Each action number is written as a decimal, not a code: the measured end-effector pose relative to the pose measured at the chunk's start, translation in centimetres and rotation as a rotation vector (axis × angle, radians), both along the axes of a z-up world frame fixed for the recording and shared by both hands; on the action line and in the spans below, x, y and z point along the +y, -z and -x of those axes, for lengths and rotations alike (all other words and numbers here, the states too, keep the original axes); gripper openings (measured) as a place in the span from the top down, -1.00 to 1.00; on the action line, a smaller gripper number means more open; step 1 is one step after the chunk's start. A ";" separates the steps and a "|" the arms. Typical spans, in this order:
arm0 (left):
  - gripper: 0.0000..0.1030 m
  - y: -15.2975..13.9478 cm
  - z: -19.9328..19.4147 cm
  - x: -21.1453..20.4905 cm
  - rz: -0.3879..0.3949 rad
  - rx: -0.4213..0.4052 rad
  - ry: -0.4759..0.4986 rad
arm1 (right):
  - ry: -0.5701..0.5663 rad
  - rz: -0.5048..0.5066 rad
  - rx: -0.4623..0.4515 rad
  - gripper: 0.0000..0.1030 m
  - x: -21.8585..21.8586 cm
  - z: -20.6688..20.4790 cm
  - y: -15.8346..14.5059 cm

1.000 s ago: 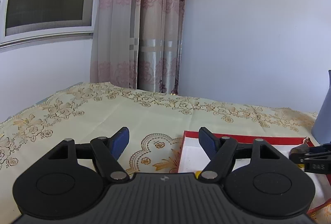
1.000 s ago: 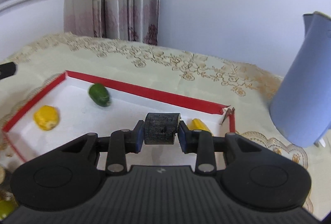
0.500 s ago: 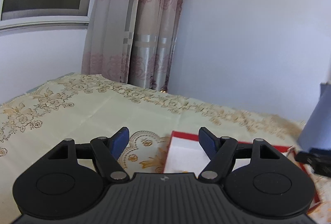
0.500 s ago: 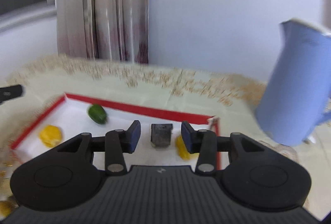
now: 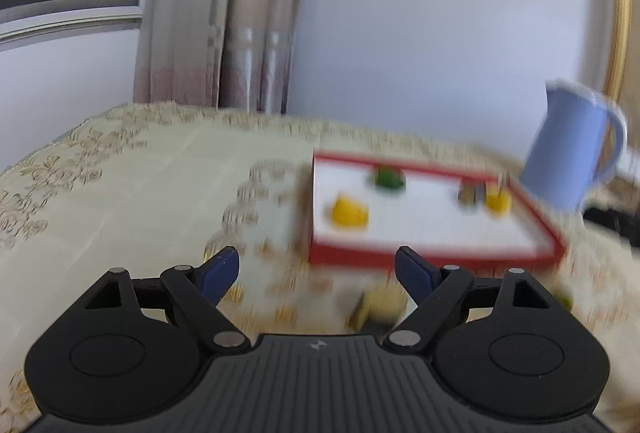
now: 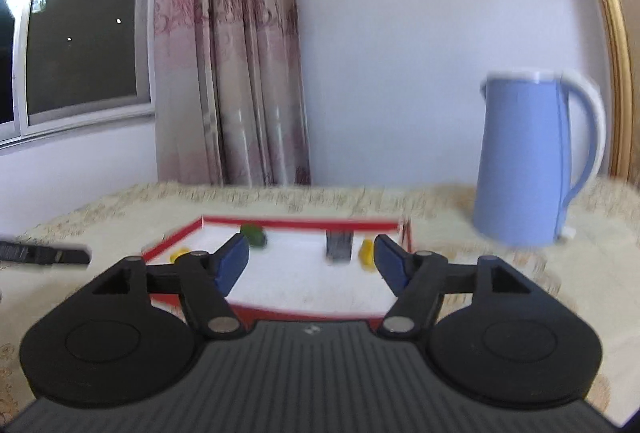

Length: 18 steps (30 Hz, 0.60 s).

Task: Organize fruits
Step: 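Lift both open tools away from the tray, then move the left tool to the small brown round fruit and close on it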

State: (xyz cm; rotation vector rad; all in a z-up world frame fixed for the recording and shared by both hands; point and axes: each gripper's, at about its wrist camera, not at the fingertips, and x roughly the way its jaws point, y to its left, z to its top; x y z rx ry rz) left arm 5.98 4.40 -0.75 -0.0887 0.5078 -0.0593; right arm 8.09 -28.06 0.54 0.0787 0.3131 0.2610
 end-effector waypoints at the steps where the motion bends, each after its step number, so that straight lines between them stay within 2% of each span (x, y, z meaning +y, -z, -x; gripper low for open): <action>1: -0.66 0.5 0.4 -0.3 -0.029 0.009 0.018 | -0.001 0.015 -0.005 -0.27 0.0 0.0 0.2; 3: -0.66 1.2 1.2 -1.1 -0.080 0.018 0.062 | 0.006 0.051 -0.013 -0.27 0.0 0.2 0.4; 8: -0.66 2.1 1.9 -3.4 -0.213 -0.005 0.186 | 0.005 0.060 -0.004 -0.27 0.0 0.6 0.8; 10: -0.66 2.5 2.0 -3.9 -0.243 0.003 0.221 | 0.002 0.061 -0.006 -0.27 0.2 0.7 0.9; 13: -0.59 2.8 2.0 -4.2 -0.257 0.018 0.263 | 0.000 0.064 -0.005 -0.27 0.3 0.7 1.0; 18: -0.26 3.0 1.7 -3.8 -0.239 0.045 0.276 | -0.009 0.067 -0.007 -0.28 0.5 0.8 1.0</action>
